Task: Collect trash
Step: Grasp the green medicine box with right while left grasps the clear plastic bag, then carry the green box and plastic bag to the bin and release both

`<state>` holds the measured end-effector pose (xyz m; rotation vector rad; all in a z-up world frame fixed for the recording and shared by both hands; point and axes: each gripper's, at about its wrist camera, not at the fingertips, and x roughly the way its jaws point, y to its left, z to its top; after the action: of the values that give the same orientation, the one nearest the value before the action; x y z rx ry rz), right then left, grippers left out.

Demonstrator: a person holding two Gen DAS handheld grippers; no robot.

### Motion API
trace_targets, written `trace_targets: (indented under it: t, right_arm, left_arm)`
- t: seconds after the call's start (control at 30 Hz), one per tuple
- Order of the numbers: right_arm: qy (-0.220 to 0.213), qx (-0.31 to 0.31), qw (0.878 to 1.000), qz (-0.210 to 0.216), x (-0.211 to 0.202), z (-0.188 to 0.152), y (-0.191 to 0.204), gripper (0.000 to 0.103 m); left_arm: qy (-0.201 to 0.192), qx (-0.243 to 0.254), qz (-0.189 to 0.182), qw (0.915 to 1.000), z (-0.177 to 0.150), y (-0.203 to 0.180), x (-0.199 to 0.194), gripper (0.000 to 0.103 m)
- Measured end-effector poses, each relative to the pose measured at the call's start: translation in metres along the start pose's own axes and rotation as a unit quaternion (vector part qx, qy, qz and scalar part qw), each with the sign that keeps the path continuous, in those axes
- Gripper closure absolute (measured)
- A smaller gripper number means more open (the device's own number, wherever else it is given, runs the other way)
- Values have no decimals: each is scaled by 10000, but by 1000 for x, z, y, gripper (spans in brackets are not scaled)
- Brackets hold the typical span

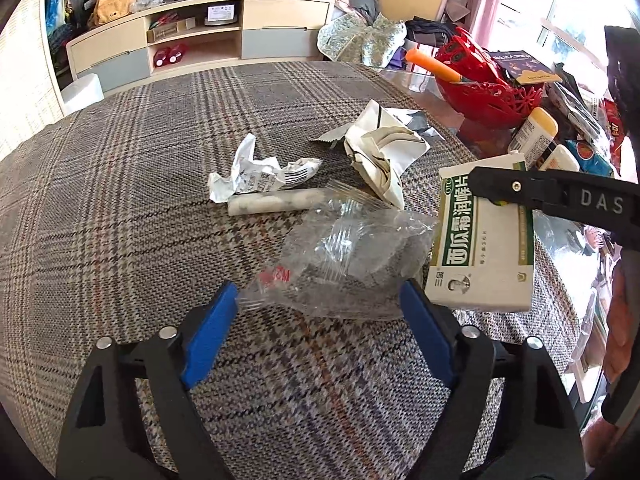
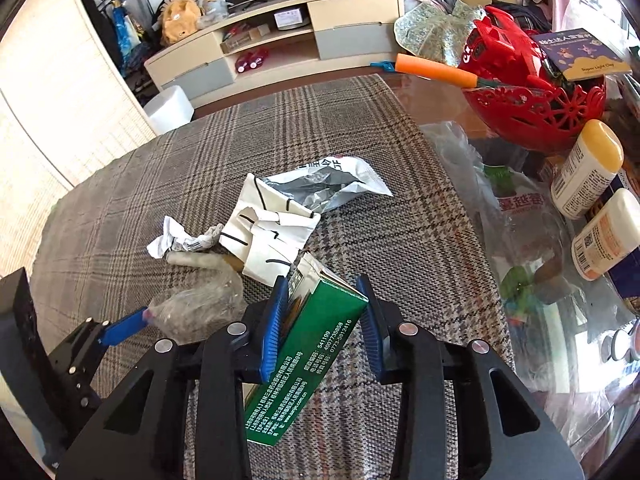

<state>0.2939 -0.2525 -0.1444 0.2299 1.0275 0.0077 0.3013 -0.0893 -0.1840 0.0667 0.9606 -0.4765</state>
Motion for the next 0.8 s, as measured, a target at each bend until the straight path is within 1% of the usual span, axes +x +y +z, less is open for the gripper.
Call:
trace_targets:
  t: [0.03,0.1,0.13,0.17,0.2,0.33,0.4,0.43,0.5,0.57,0.63,0.73,0.8]
  right_arm:
    - [8,-10,10000,18,-1,-1,-2,67]
    - [11,-34,10000,39,-2,-2,-4,67]
    - [13,-35,10000,51,-3,-3,-5,68]
    - [12,-50,10000,65,-4,-4,-5,68]
    - [8,-58,10000,74,-5,-5,-5,68]
    - [27,-95,9999,125,-12,-12,-5,68]
    - [34,-80,9999,141,-17,-18,-5,69]
    - [31,-77,9999,120,-21,-22,-6,69]
    - [22,-96,9999,83,-29,-31,-5,70]
    - [31,-140,9998,153,-38,-42,-4,71]
    - [13,-157,9995,257,-51,-55,-4,73]
    - [-21,-167,9988,470,-72,-71,-3,77]
    - [-49,-262,9987,435,-85,-83,1,79]
  left_arm:
    - [-13,36,-9,10000,0,-2,0,30]
    - [-38,114,-45,9999,1,-5,0,41]
    - [-39,121,-59,9999,2,-6,0,49]
    - [-25,110,-94,9999,3,-8,0,54]
    - [9,107,-145,9998,3,-9,0,66]
    - [26,201,-62,9998,0,-18,-6,77]
    - [78,251,-66,9996,-6,-24,-11,89]
    - [108,265,-35,9996,-11,-27,-15,92]
    - [160,233,-31,9996,-21,-30,-23,94]
    - [210,119,-77,9997,-35,-32,-34,96]
    - [237,73,-21,9997,-50,-36,-46,98]
    - [245,74,19,9997,-75,-48,-68,99]
    - [185,81,36,9998,-90,-56,-84,99]
